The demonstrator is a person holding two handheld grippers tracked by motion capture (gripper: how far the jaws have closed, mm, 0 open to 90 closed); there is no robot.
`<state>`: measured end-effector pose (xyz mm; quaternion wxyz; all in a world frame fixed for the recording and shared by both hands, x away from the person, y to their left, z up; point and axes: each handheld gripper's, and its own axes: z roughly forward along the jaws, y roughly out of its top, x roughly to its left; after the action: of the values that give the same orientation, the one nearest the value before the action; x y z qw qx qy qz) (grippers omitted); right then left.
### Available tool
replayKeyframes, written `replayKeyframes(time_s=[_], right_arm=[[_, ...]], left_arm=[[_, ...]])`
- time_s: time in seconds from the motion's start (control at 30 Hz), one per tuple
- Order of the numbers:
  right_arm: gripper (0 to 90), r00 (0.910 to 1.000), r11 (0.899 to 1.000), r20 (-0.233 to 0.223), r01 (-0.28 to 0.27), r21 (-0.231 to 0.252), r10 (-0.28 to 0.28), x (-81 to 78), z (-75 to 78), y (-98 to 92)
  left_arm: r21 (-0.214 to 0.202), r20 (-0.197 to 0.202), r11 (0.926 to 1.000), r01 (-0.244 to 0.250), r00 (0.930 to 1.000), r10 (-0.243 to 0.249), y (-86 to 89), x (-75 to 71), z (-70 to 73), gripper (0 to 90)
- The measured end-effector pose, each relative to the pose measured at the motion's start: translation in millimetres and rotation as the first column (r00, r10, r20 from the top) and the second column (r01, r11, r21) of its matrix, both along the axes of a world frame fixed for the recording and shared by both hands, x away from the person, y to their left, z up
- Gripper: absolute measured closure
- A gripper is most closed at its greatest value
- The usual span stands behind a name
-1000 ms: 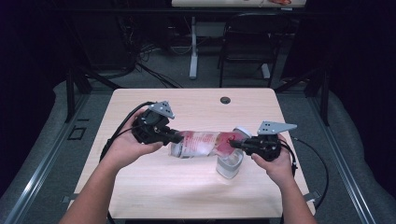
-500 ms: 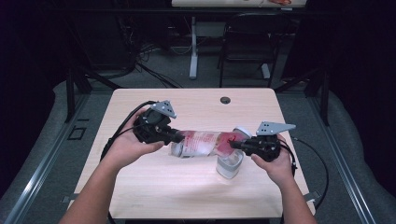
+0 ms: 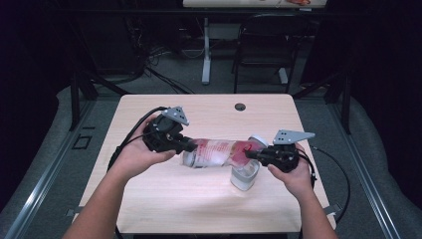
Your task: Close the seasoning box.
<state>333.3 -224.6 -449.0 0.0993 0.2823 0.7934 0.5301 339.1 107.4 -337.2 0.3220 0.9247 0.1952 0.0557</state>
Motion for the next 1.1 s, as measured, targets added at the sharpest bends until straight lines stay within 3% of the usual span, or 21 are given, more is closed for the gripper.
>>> replayKeyframes(time_s=[1.1], right_arm=[[86.2, 0.9999, 1.000, -0.007, 0.012, -0.016, -0.012, 1.5, -1.9, -1.1]], left_arm=[[-0.007, 0.007, 1.0000, 0.006, 1.0000, -0.006, -6.5, 0.1, 5.3, 81.0]])
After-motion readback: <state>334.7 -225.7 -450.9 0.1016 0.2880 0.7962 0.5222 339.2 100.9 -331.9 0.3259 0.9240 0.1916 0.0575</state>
